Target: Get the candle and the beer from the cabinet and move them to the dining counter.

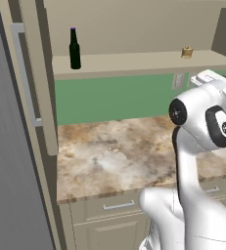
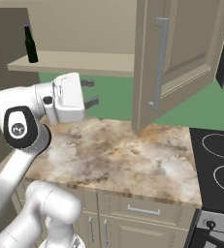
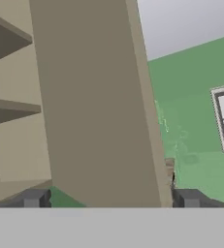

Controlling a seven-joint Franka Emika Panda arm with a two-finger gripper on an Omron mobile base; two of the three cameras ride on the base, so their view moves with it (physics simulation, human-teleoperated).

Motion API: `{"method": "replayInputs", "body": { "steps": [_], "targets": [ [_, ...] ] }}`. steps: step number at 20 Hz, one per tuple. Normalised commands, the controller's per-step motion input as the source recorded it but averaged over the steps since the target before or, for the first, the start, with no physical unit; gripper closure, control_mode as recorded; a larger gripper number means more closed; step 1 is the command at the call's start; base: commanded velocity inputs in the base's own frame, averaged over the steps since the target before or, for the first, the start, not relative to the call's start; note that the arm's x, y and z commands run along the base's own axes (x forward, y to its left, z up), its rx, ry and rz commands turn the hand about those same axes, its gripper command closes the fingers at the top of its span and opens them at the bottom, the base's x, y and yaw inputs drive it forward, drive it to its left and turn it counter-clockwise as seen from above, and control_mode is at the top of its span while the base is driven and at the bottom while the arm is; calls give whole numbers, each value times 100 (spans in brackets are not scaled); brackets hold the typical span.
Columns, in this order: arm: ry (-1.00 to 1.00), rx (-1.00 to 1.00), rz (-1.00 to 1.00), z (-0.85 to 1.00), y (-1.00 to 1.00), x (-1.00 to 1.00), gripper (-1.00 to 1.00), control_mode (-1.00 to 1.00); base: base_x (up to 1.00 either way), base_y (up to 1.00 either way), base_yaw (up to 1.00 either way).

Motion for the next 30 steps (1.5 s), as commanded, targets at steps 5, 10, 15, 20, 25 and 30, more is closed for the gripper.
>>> {"method": "replayInputs", "body": {
  "steps": [5,10,15,20,25,30],
  "targets": [
    [0,4,0,0,-30,42,-100,-100,0,0,0],
    [0,2,0,0,-24,46,-100,-100,0,0,0],
    [0,1,0,0,-28,42,-100,-100,0,0,0],
    [0,0,0,0,-47,26,-100,-100,0,0,0],
    [0,0,-4,0,-56,8,-100,-100,0,0,0],
    [0,0,-9,0,-52,0,-100,-100,0,0,0]
  ]
}}
